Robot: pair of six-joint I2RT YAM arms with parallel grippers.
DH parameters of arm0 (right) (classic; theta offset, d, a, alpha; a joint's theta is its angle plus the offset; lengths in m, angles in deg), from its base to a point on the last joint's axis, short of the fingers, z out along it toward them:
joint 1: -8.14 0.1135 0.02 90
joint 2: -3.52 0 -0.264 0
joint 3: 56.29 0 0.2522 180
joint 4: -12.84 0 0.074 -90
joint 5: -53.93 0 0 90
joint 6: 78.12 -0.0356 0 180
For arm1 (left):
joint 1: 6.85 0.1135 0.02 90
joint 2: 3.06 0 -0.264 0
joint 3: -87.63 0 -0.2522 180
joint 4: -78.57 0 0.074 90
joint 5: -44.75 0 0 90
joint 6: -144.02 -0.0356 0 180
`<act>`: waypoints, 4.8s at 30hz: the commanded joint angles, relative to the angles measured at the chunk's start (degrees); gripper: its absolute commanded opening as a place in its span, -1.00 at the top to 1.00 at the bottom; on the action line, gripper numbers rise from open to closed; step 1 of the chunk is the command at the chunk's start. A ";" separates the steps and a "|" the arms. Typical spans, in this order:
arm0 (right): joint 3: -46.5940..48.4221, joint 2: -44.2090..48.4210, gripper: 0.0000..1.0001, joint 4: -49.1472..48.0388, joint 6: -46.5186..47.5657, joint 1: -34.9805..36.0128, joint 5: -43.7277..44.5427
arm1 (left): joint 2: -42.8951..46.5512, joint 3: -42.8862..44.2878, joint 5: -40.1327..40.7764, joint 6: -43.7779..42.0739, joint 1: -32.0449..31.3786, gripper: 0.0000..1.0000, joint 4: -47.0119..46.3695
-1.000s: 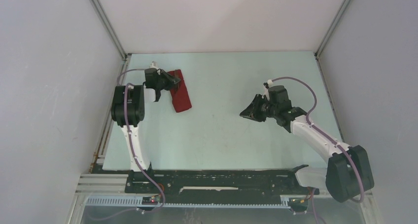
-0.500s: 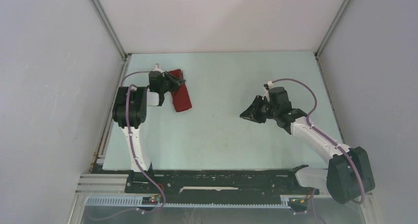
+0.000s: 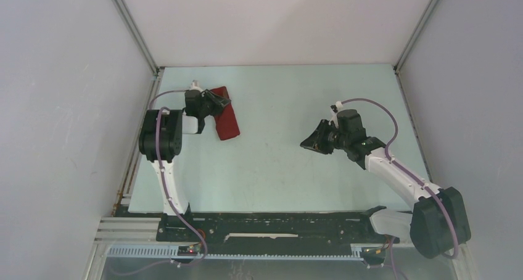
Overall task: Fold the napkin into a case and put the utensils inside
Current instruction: Insert the fork into the folded napkin.
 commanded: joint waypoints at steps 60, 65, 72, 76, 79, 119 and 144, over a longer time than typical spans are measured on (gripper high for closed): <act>-0.84 -0.41 0.49 -4.05 -0.87 0.83 -1.18 | -1.94 33.81 12.48 -26.25 -0.46 0.17 49.04; -0.84 -0.66 0.50 -4.24 -0.73 0.61 -1.45 | -4.66 36.88 11.05 -26.58 -0.45 0.26 51.98; -0.84 -0.79 0.51 -4.54 -0.85 0.44 -1.91 | -7.22 39.83 8.80 -24.30 -0.22 0.40 53.99; -0.85 -0.66 0.52 -4.26 -0.69 0.44 -1.78 | -7.28 38.69 6.09 -22.55 0.33 0.59 51.23; -0.84 -0.70 0.53 -3.98 -0.65 0.44 -1.67 | -6.16 35.51 3.99 -20.81 0.82 0.74 46.75; -0.87 -2.11 0.58 -5.59 -1.39 1.84 -1.71 | -0.93 21.72 2.51 -16.56 3.06 0.65 35.29; 2.12 0.85 0.41 1.84 5.27 2.63 4.29 | 15.21 19.83 2.01 -17.52 2.20 0.13 37.53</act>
